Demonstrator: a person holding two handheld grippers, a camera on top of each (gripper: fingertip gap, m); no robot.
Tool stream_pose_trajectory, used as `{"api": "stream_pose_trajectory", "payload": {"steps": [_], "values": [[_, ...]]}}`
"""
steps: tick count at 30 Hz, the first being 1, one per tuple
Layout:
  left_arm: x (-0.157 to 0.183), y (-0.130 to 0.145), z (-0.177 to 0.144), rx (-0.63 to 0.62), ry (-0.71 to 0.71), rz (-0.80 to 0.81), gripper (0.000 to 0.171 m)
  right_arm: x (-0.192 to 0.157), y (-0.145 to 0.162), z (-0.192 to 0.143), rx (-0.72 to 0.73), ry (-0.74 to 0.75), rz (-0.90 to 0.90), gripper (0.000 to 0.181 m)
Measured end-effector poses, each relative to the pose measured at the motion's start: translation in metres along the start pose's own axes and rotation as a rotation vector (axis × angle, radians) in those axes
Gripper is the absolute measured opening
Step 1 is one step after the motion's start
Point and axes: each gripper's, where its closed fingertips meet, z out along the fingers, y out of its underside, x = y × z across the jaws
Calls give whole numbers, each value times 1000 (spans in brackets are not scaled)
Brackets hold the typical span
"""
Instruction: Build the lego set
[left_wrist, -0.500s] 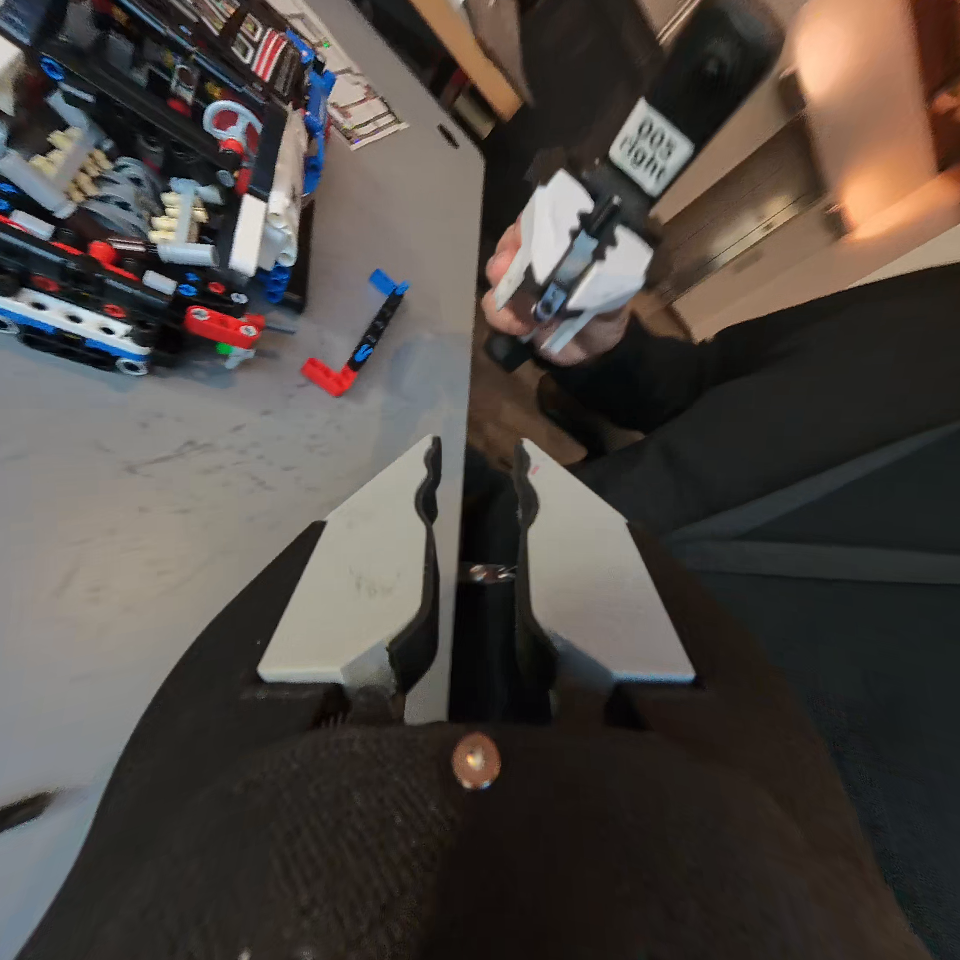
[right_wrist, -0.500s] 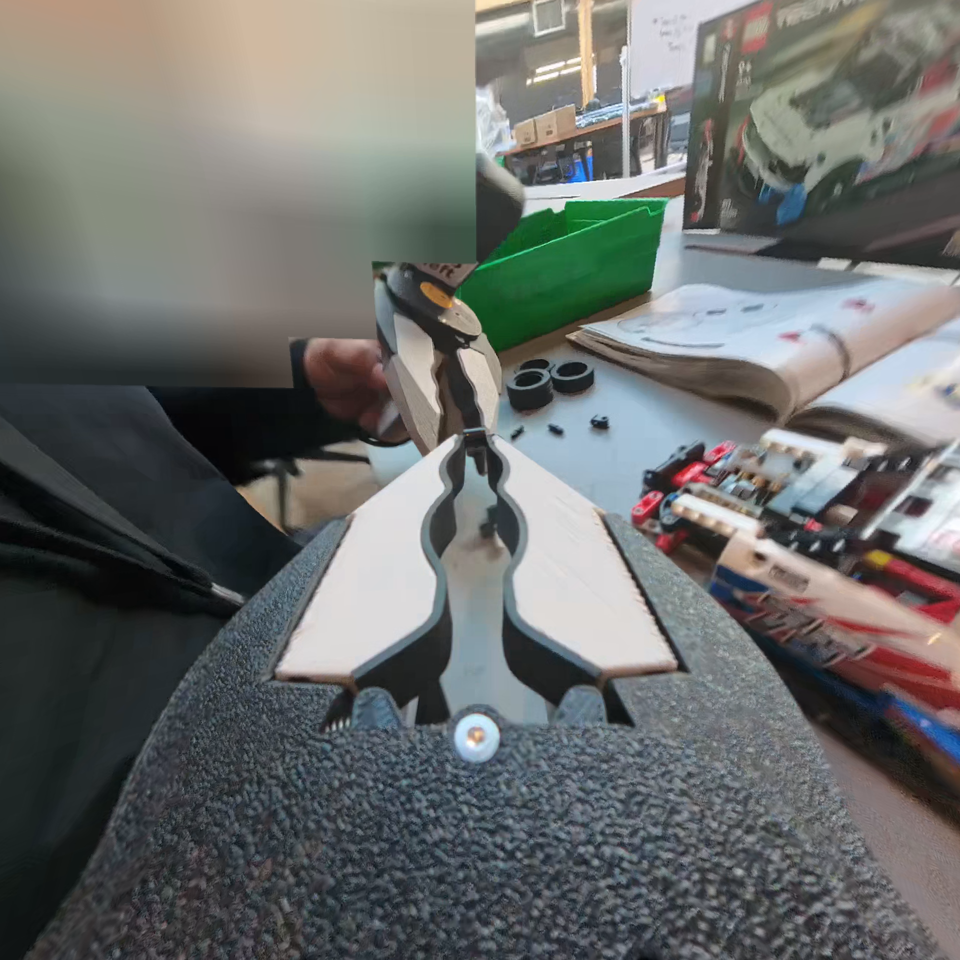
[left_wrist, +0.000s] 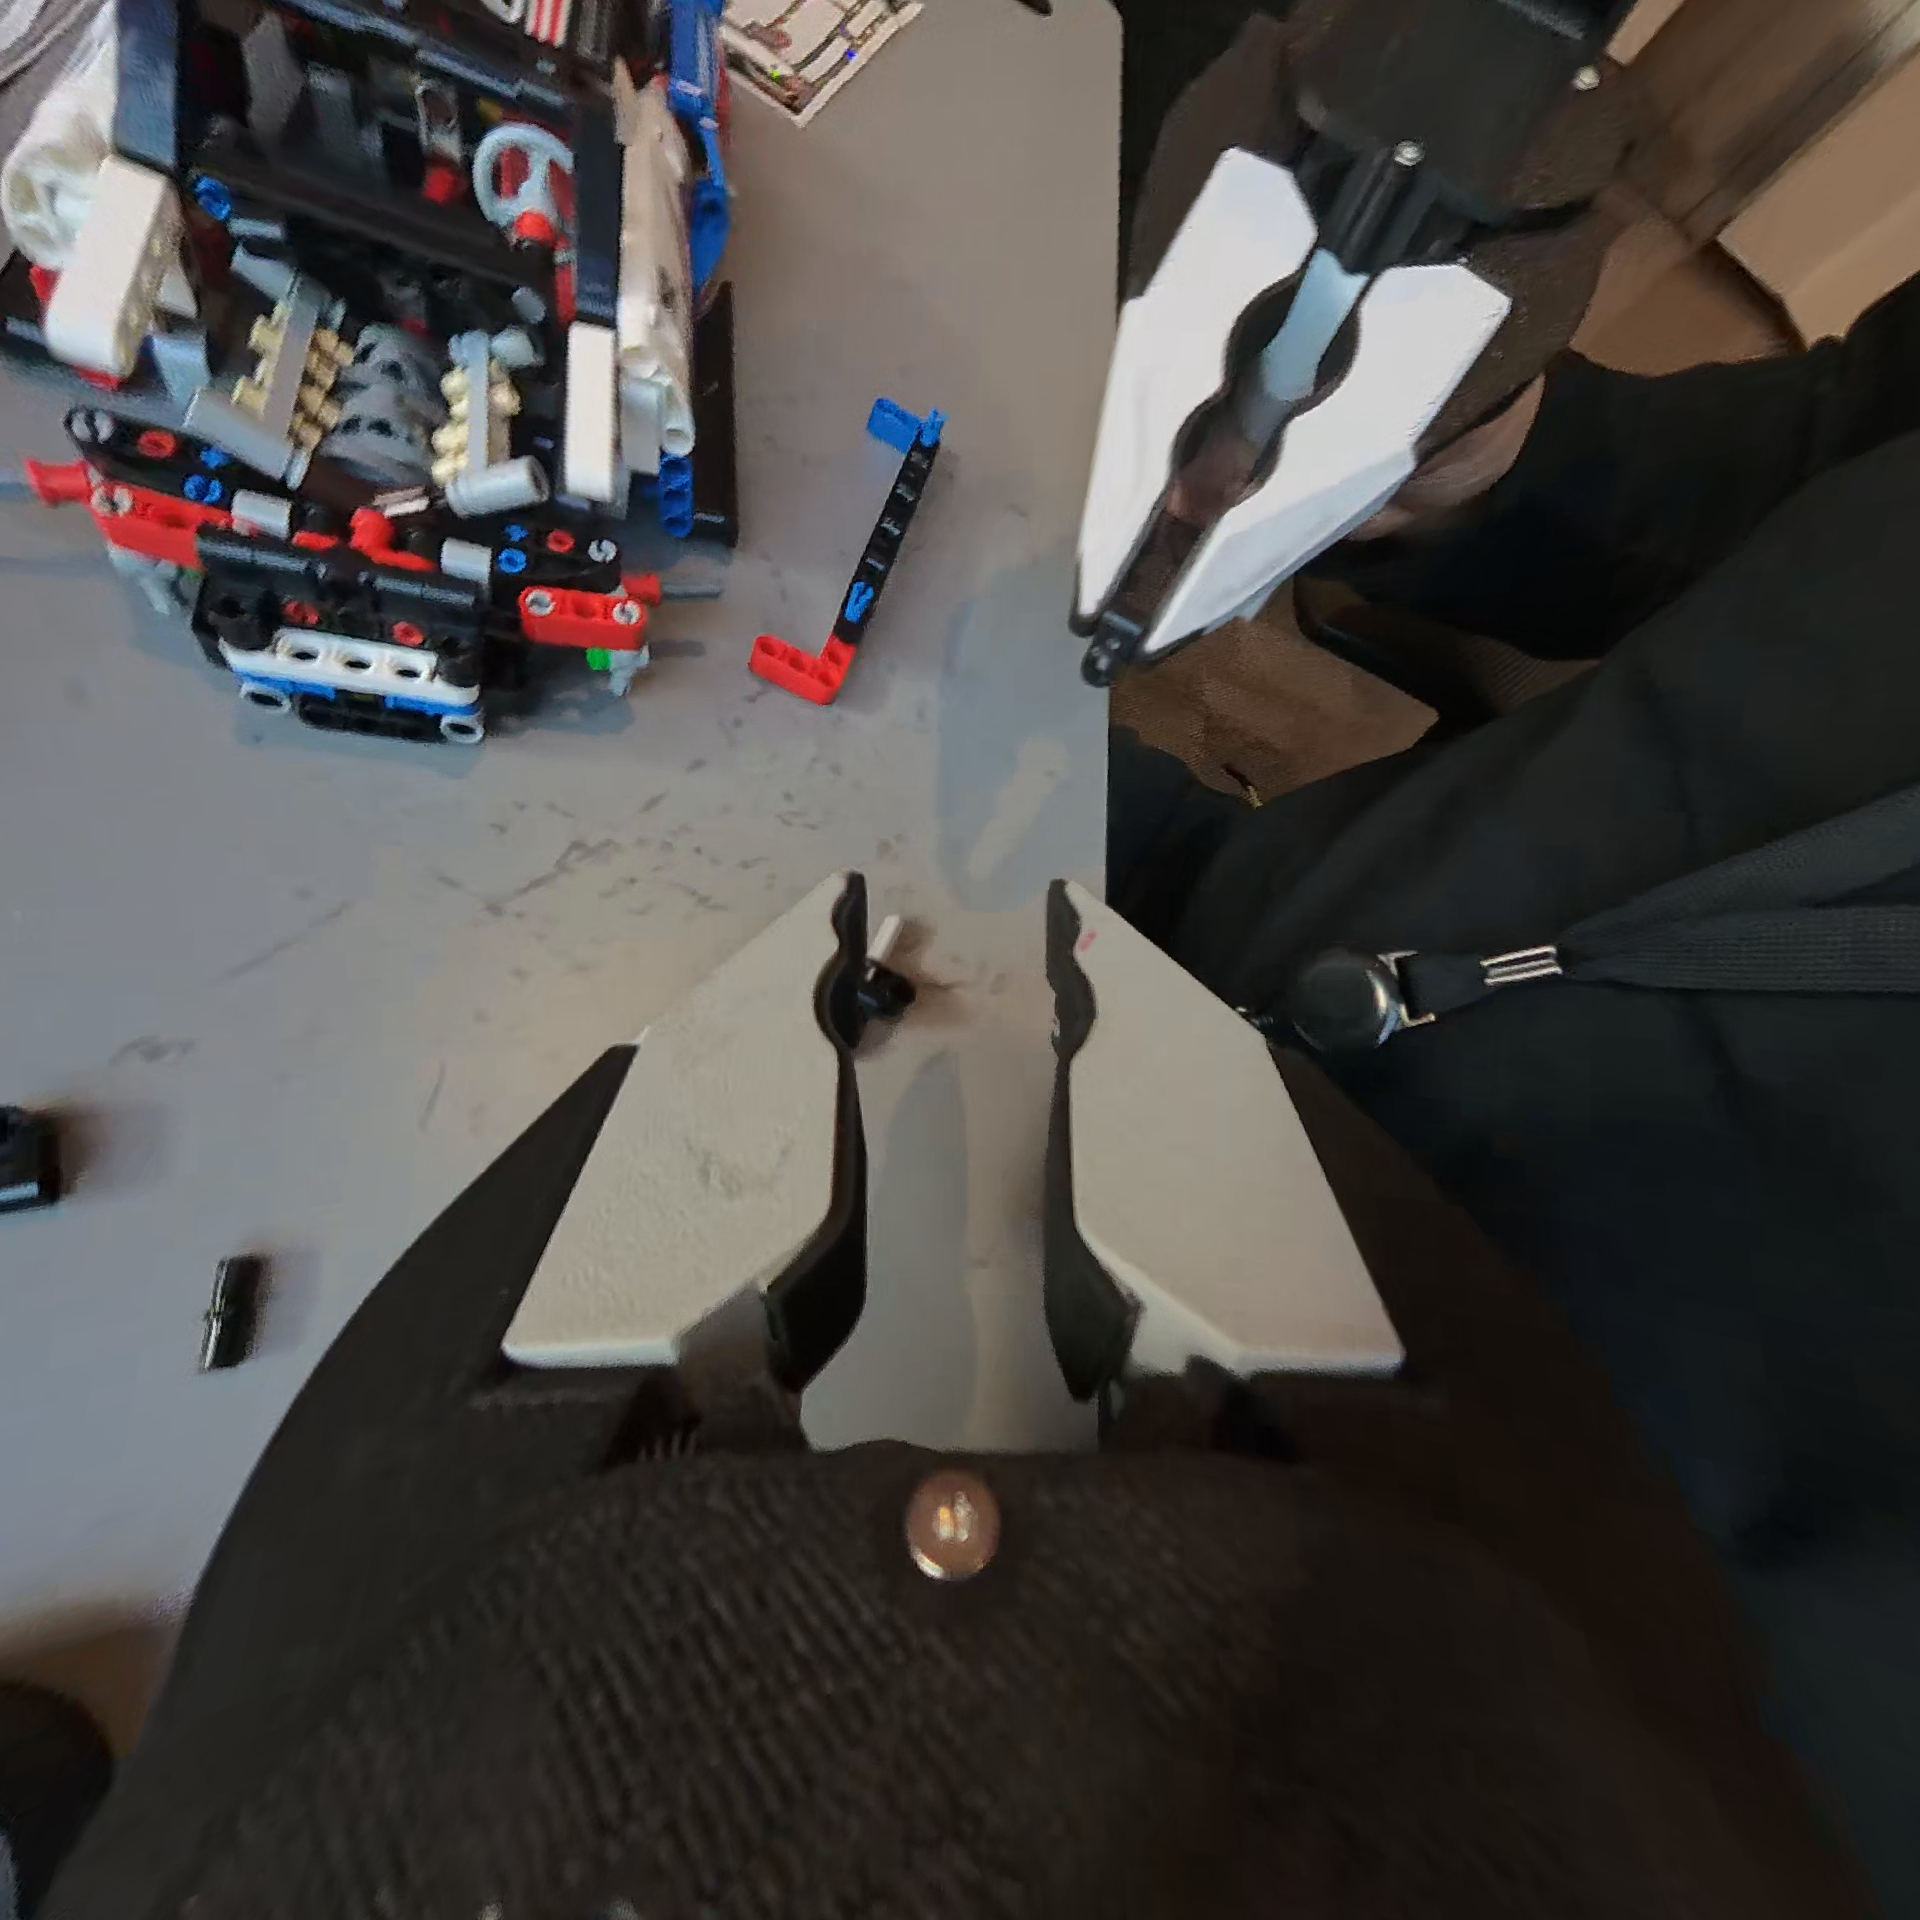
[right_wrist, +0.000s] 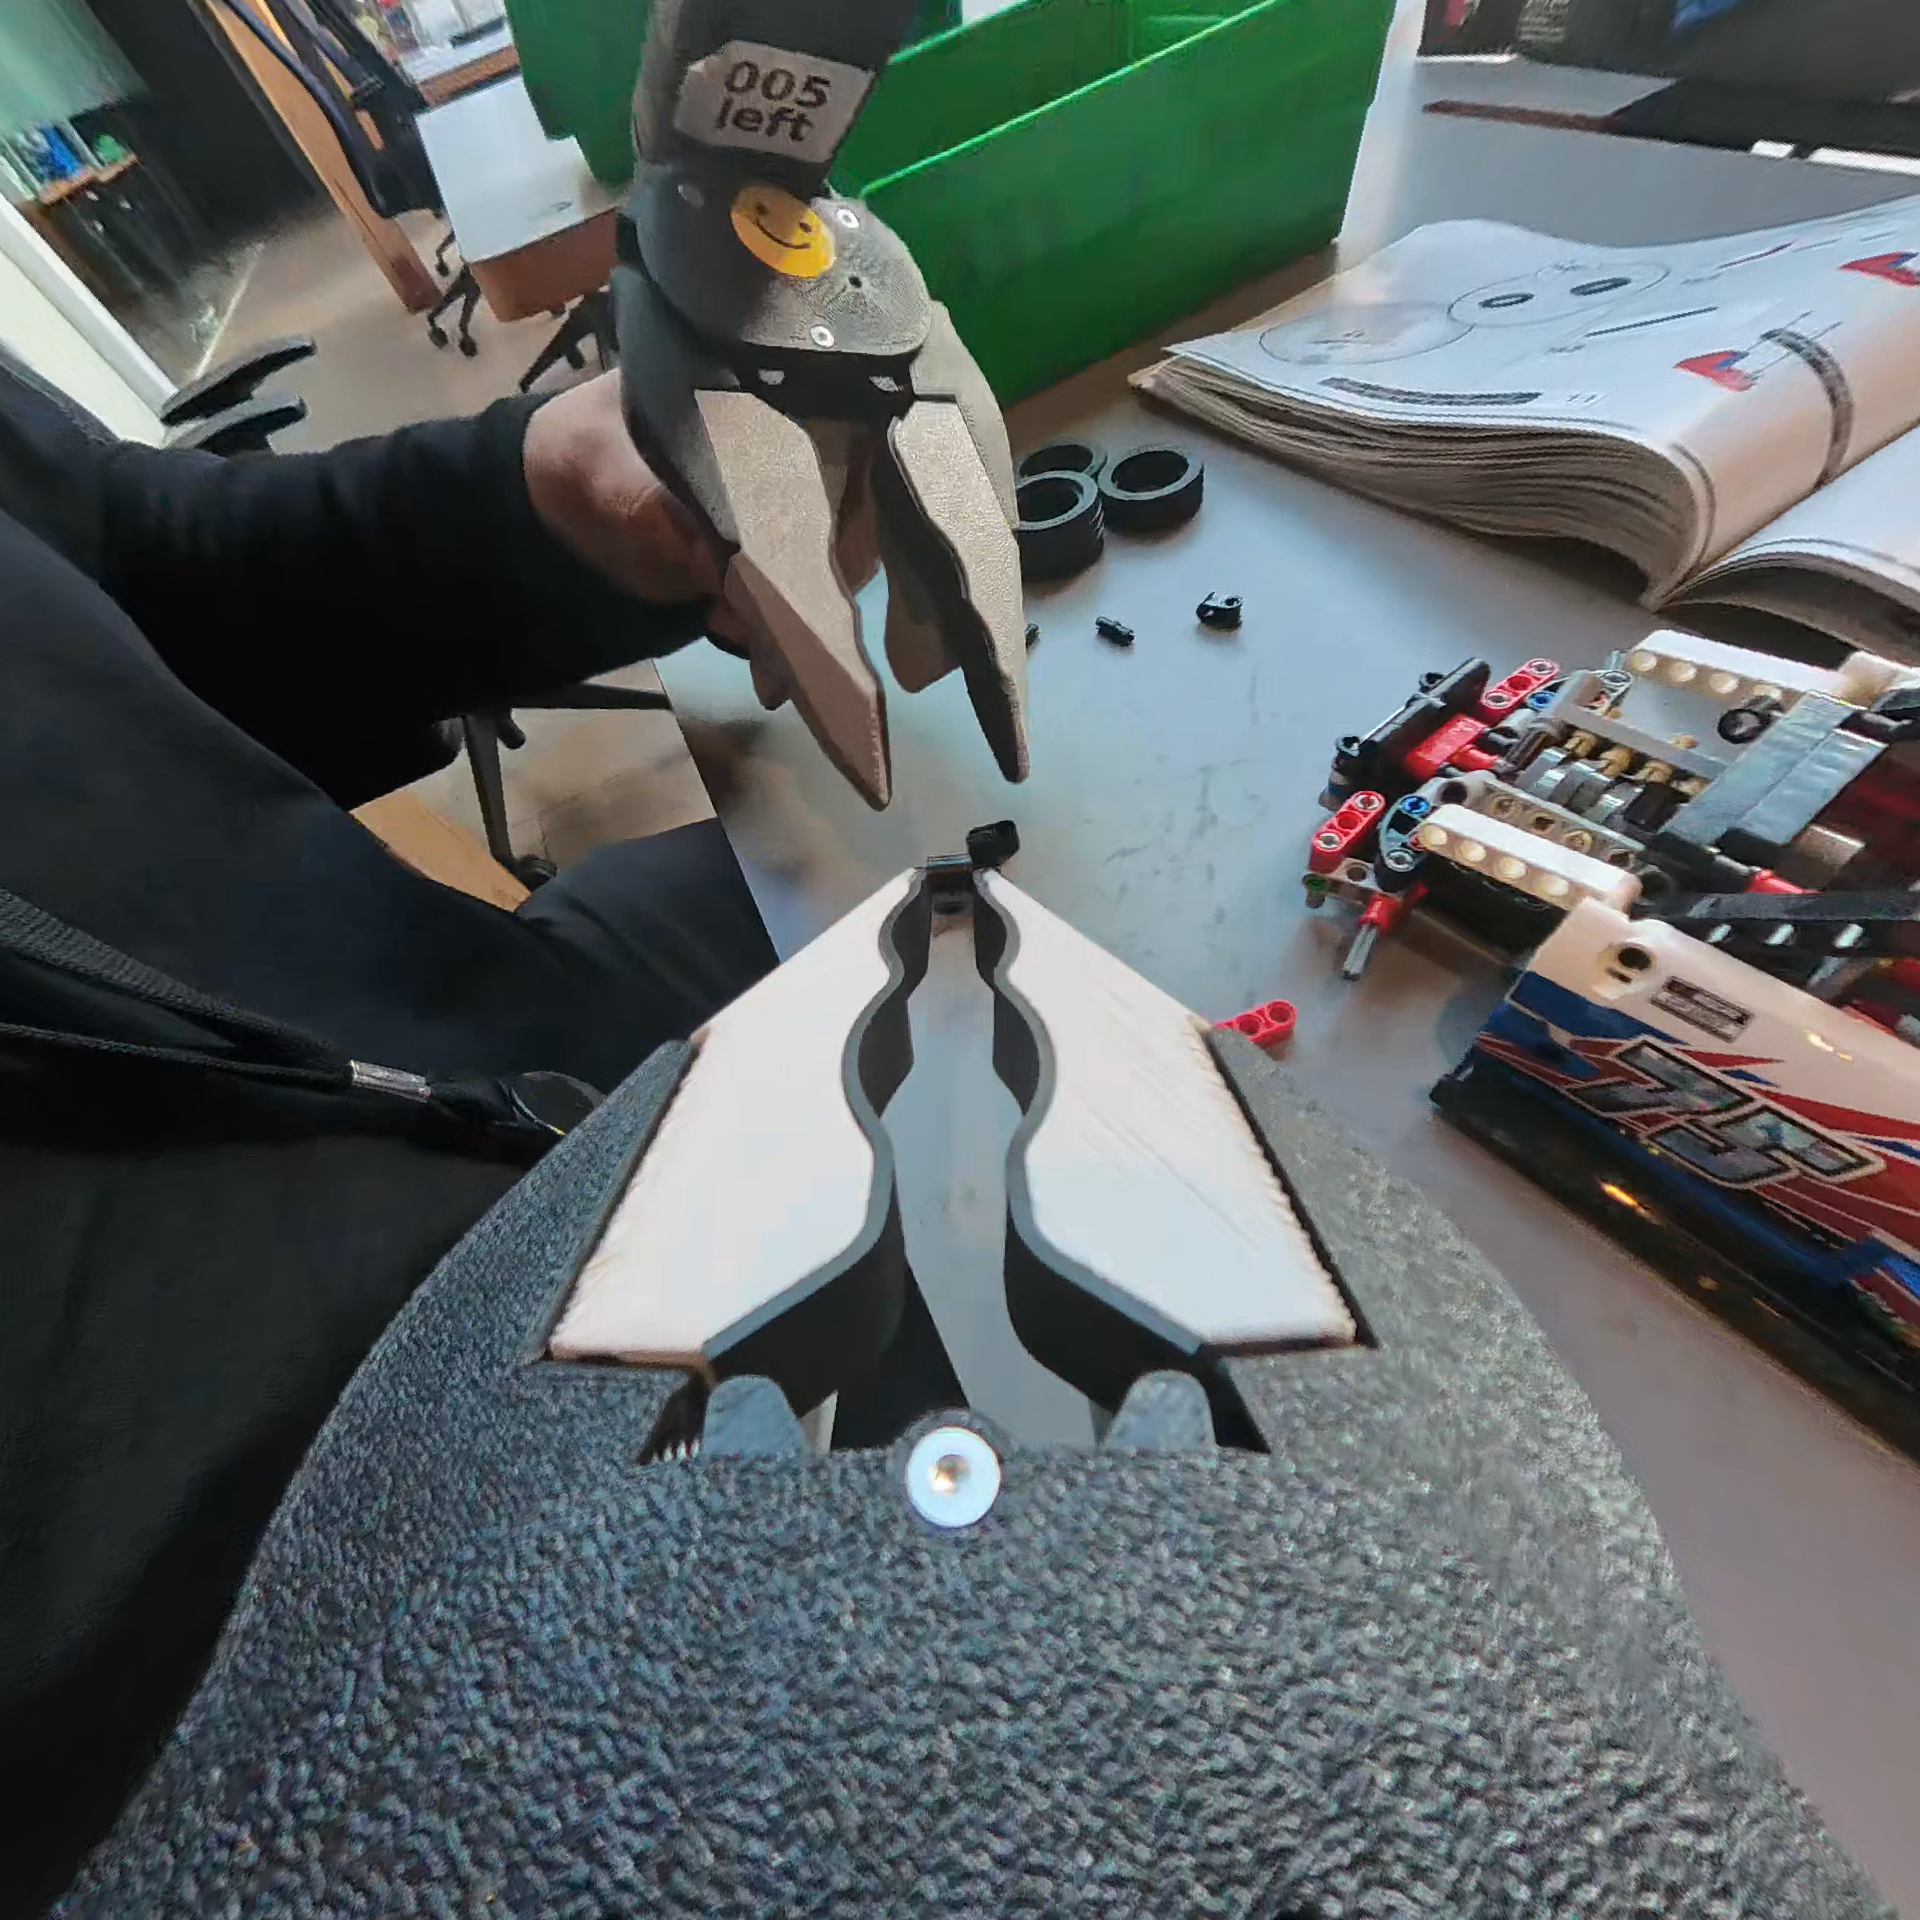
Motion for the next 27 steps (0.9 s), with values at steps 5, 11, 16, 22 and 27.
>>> {"api": "stream_pose_trajectory", "payload": {"steps": [5, 11, 16, 22, 27], "values": [[8, -8, 11, -6, -60, 188, 34, 7, -9, -1, 41, -38, 108, 7], [17, -26, 16, 56, -136, 377, 36, 5, -10, 0, 56, -134, 243, 7], [17, -24, 23, 7, -207, 517, 26, 0, -5, 1, 33, -247, 393, 8], [27, -32, 25, 36, -228, 623, 20, -6, -2, 2, 4, -343, 510, 8], [33, -32, 25, 41, -243, 702, 12, -11, 0, 1, -12, -392, 567, 8]]}}
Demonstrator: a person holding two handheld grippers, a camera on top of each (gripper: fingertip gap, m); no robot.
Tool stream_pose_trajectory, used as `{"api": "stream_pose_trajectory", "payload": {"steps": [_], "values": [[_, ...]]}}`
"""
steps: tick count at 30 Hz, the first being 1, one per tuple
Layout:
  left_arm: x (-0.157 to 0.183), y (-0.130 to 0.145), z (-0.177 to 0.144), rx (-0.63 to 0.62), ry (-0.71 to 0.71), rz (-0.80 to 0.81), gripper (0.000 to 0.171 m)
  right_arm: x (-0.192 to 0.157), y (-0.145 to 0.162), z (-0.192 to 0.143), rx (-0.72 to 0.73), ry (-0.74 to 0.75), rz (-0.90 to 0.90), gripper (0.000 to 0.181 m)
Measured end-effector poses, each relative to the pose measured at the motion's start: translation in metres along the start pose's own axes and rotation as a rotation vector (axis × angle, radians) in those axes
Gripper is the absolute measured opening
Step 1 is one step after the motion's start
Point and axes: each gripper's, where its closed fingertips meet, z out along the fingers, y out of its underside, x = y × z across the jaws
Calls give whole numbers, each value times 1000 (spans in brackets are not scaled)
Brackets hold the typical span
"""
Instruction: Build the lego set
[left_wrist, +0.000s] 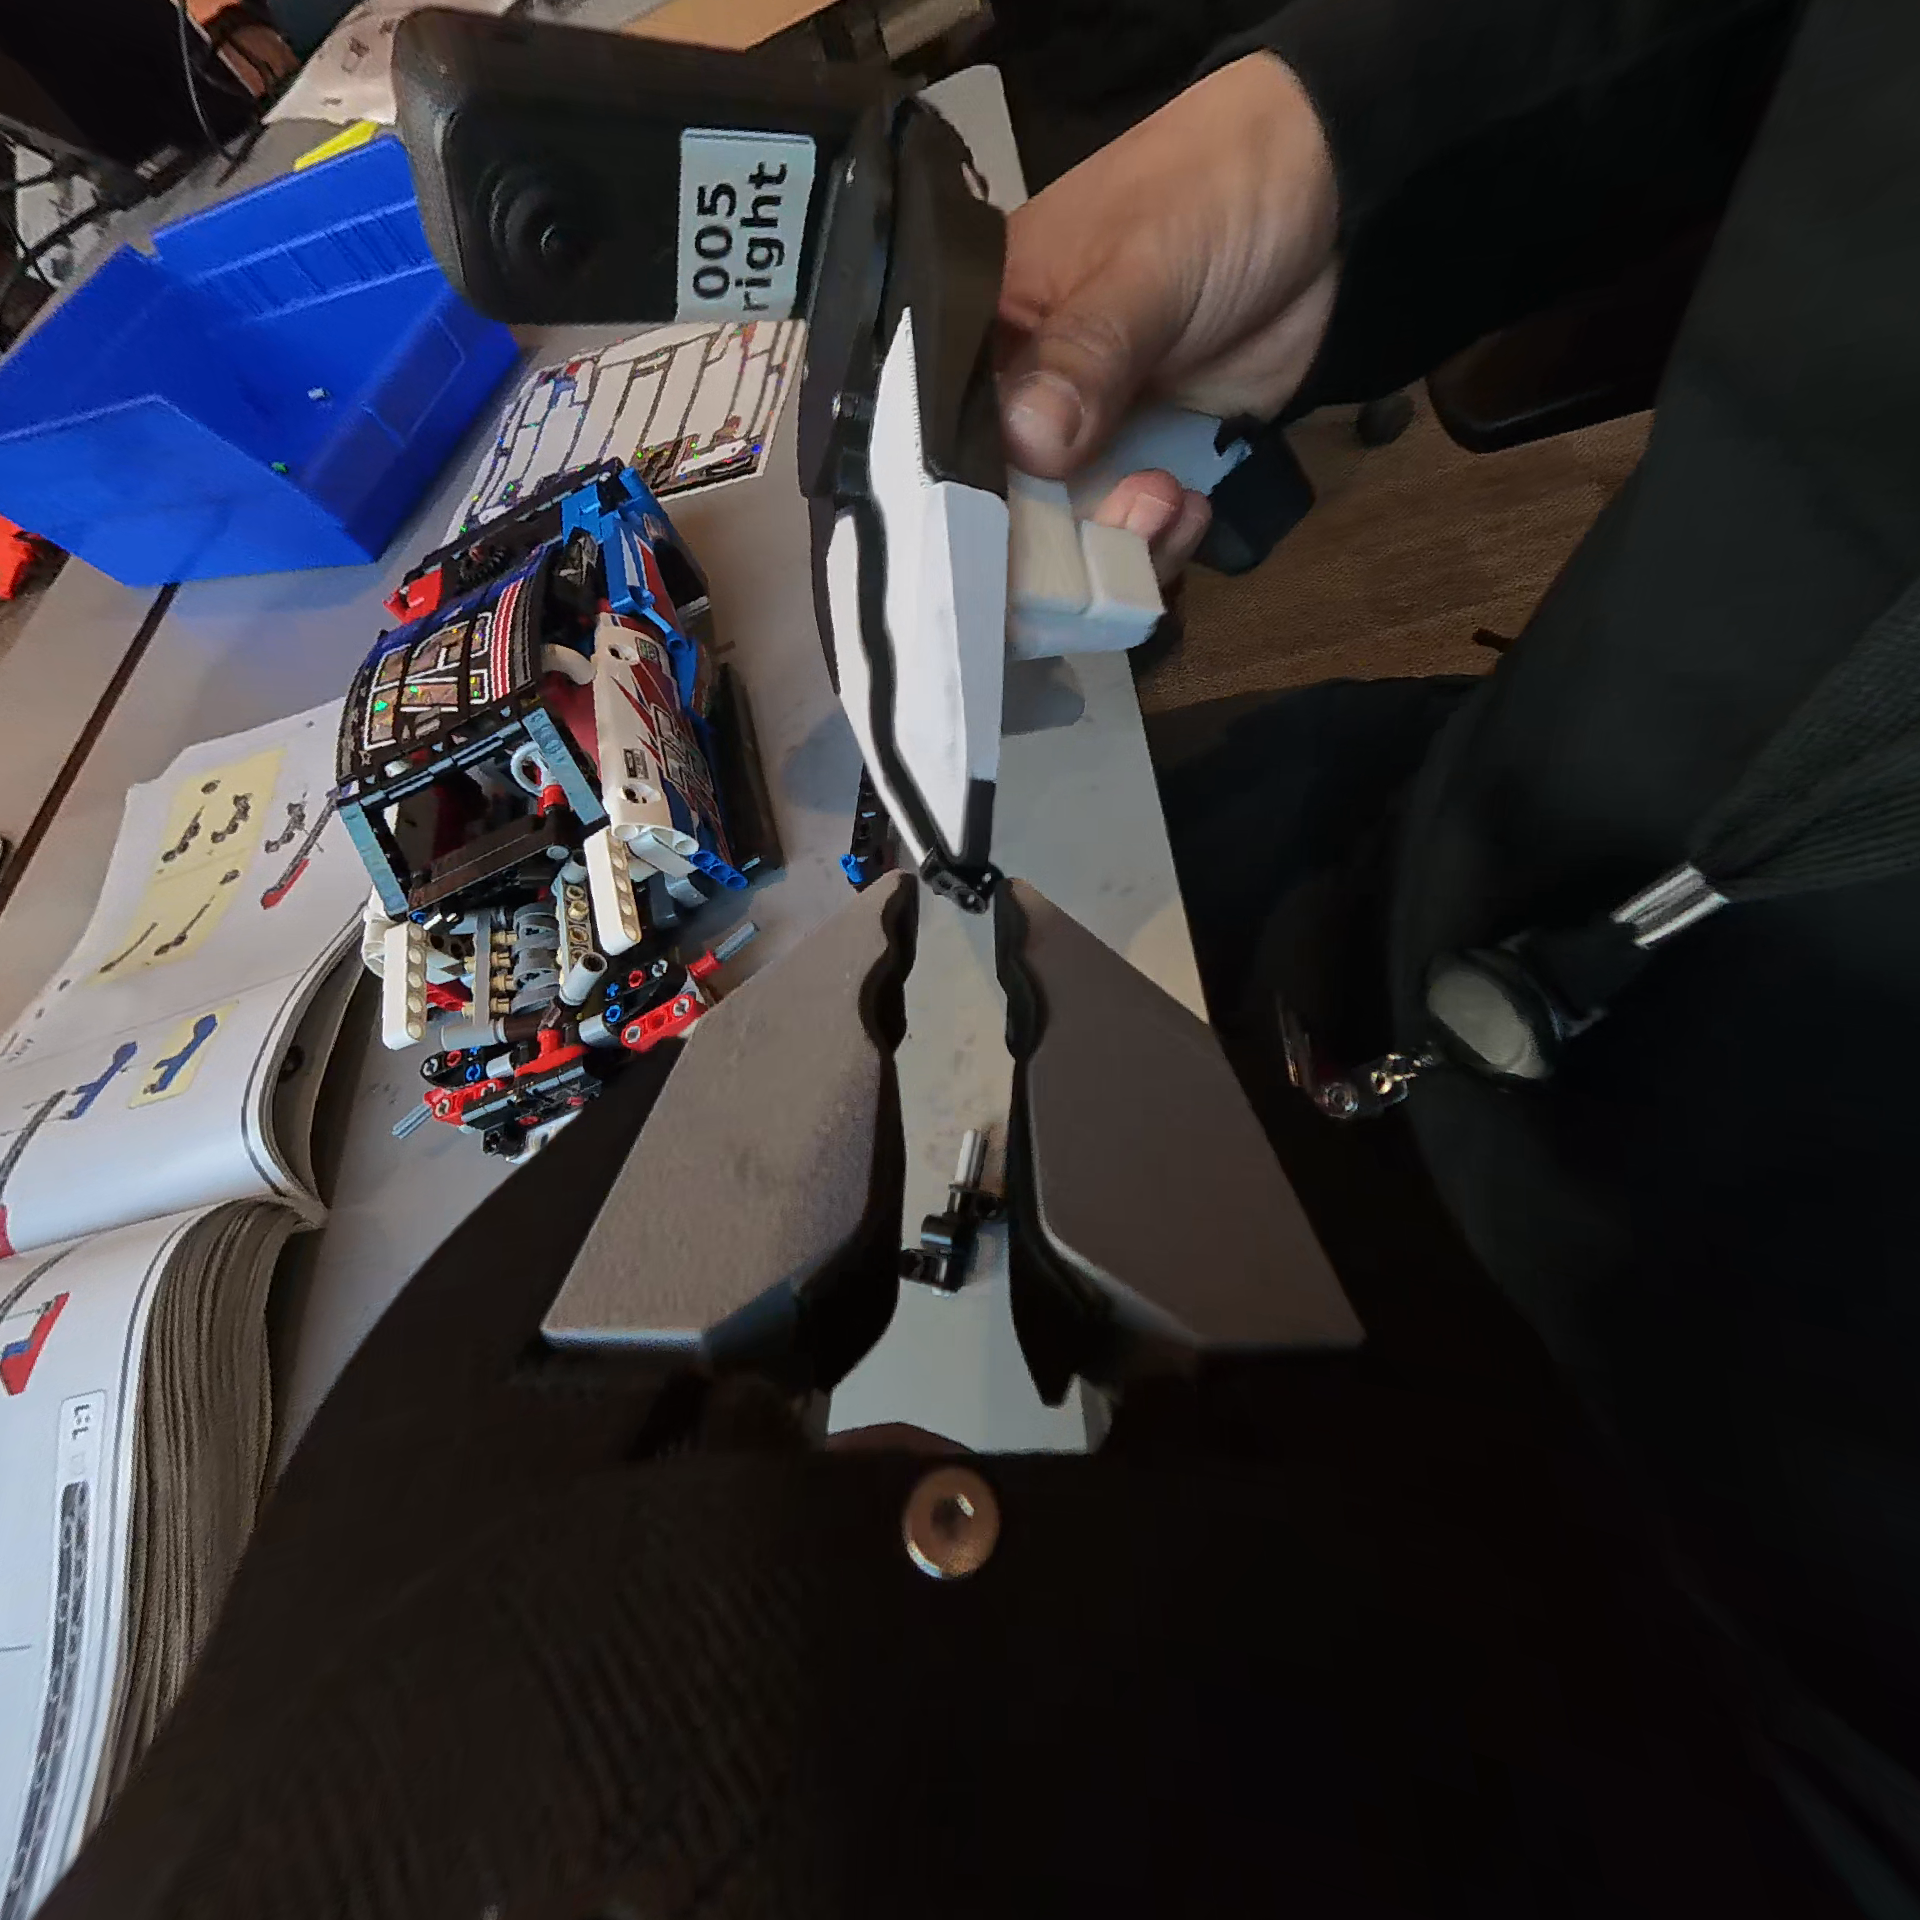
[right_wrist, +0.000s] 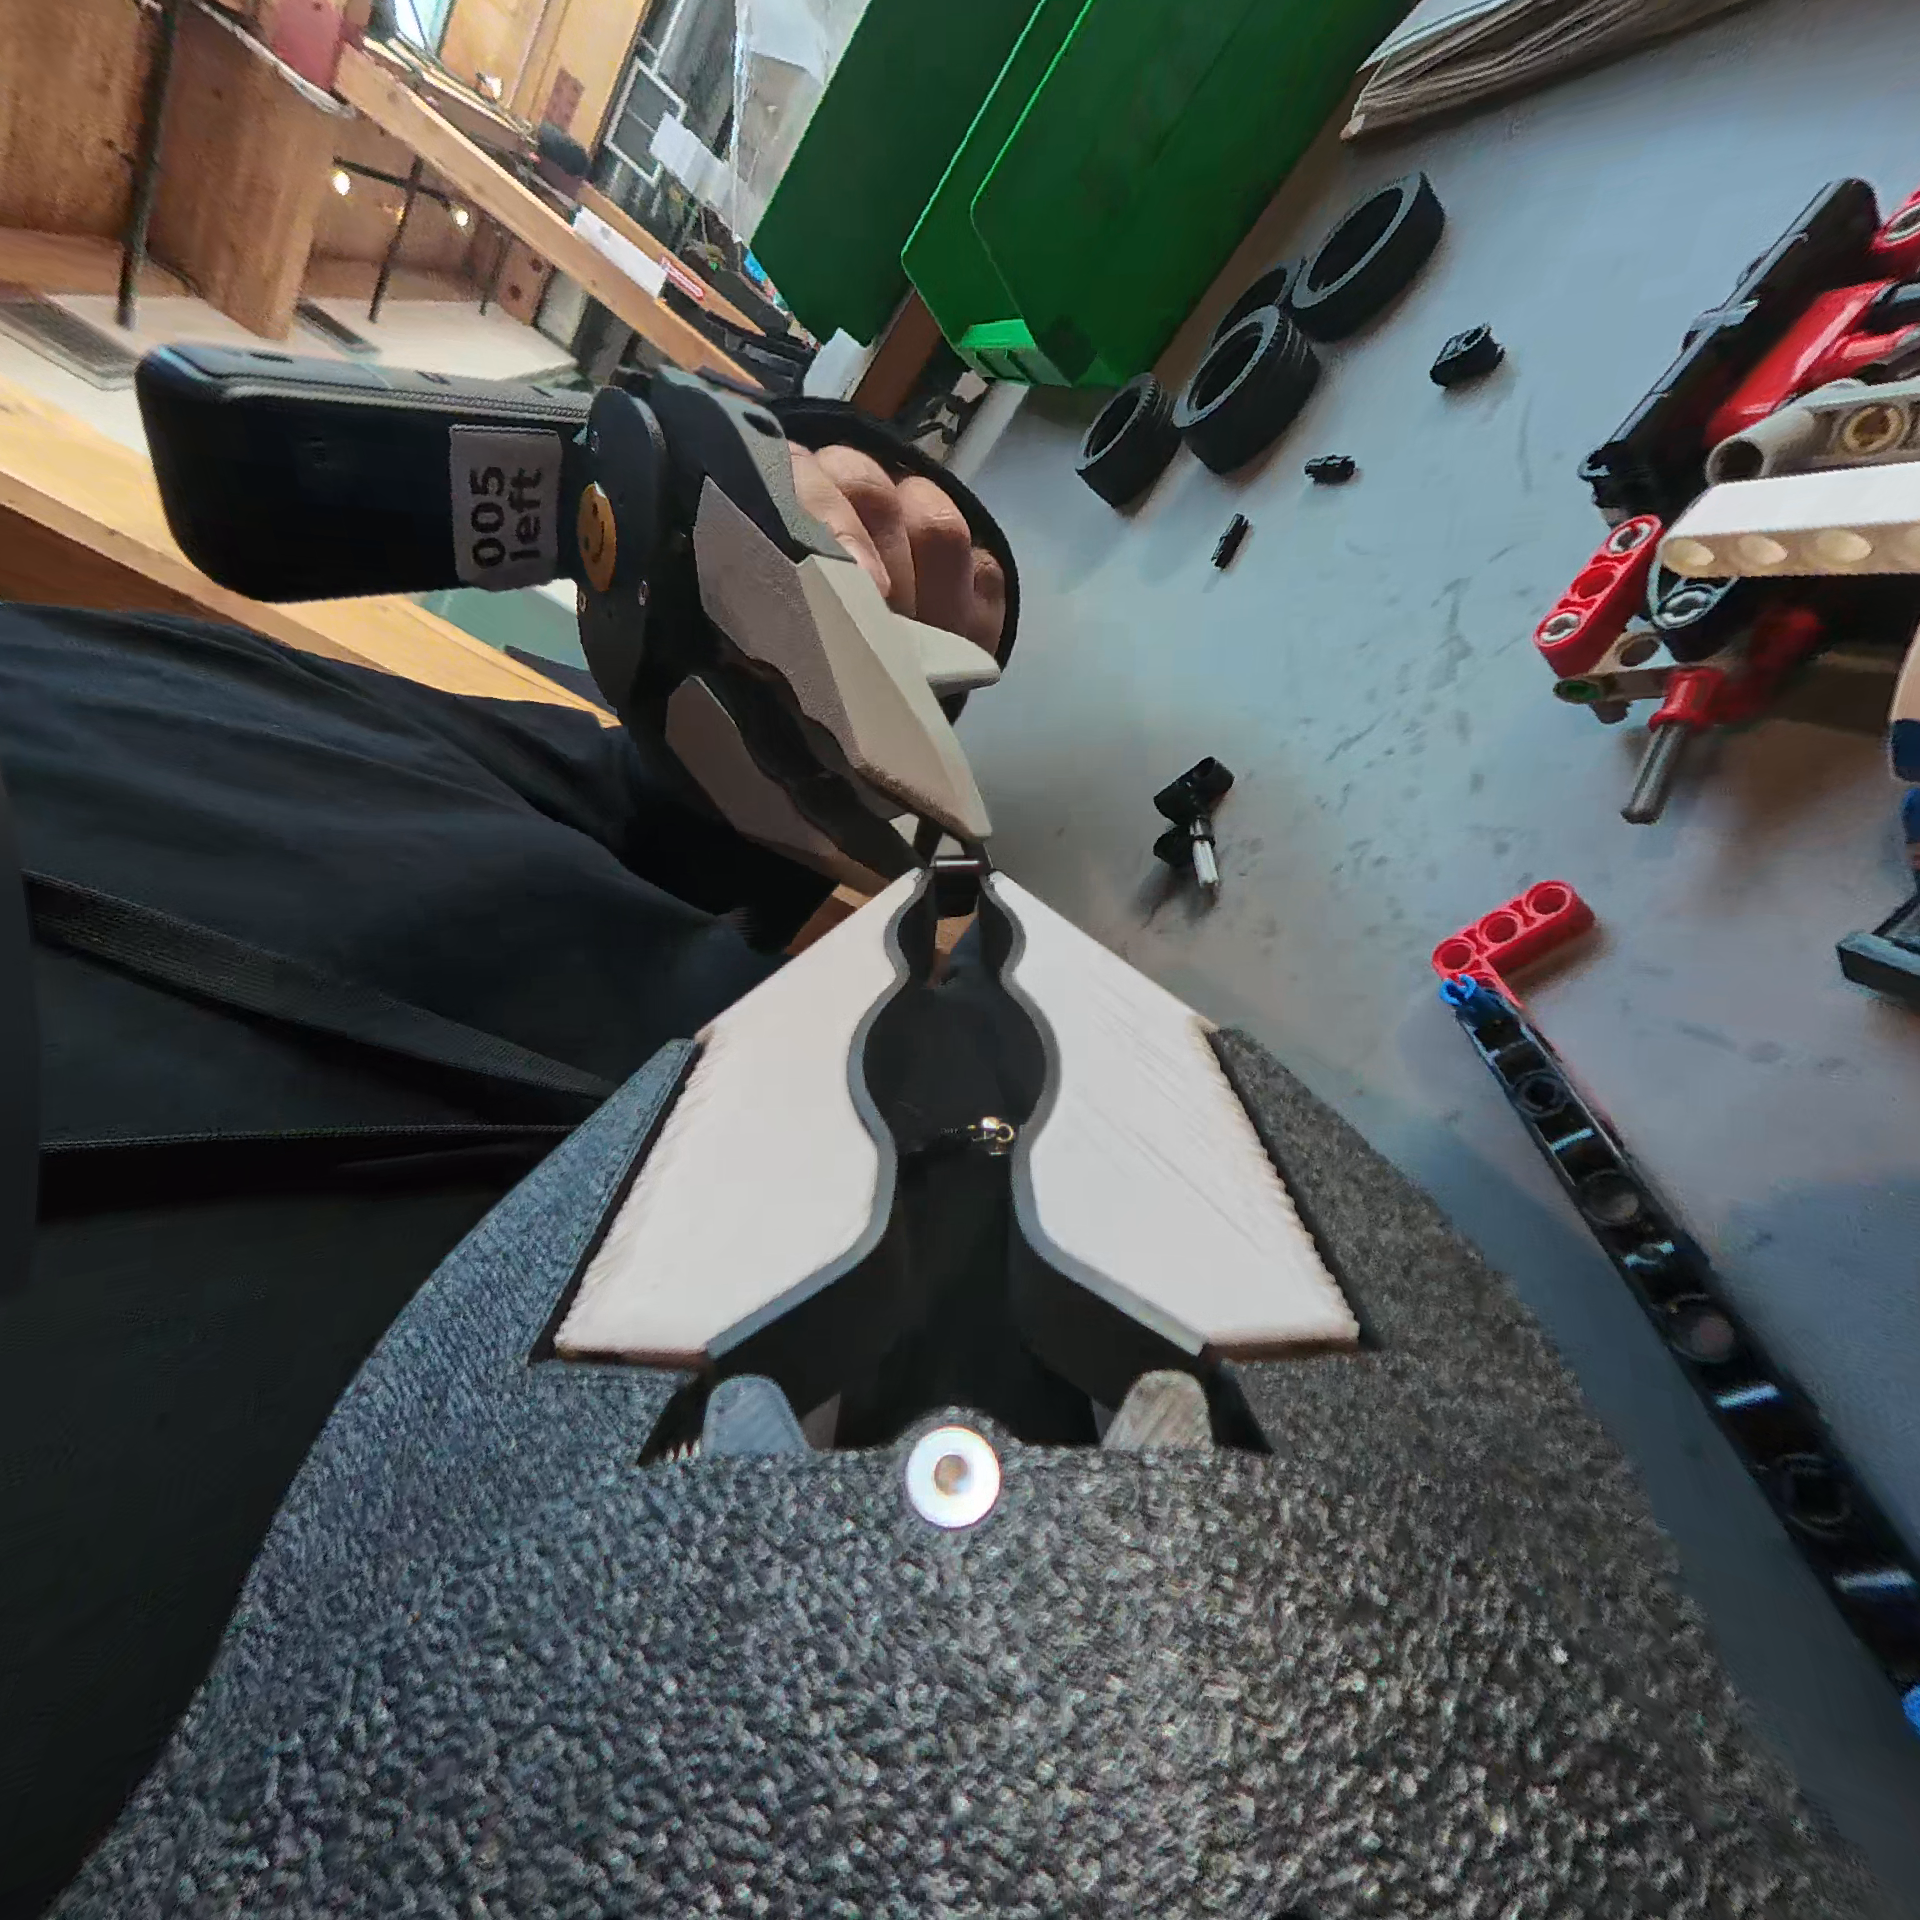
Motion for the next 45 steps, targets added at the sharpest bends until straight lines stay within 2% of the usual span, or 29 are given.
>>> {"api": "stream_pose_trajectory", "payload": {"steps": [7, 11, 19, 25, 29, 32, 36, 39, 41, 45], "values": [[9, -1, 0, 7, 16, 63, 13, -4, 6, 3, -32, -42, 39, 8], [6, -1, -1, 0, -27, 102, 13, -4, 3, 4, -14, -54, 61, 7], [-3, -7, -5, 109, -103, -18, 12, -7, -7, 2, 36, -37, -6, 8], [-2, -9, -8, 135, -88, -38, 12, -9, -7, 4, 23, -37, -25, 8], [-1, -6, -7, 121, -89, -32, 13, -7, -5, 6, -16, 18, -86, 8], [0, -3, -6, 117, -54, -90, 13, -3, -3, 7, -44, 71, -149, 8], [-5, 27, -9, -13, 68, -303, 25, 16, 2, 9, -77, 237, -288, 7], [-5, 53, -15, -115, 158, -420, 25, 30, 10, 14, -125, 367, -434, 7], [-1, 62, -16, -167, 208, -446, 25, 39, 15, 18, -157, 430, -503, 7], [2, 75, -6, -274, 231, -386, 22, 52, 22, 26, -209, 499, -557, 7]]}}
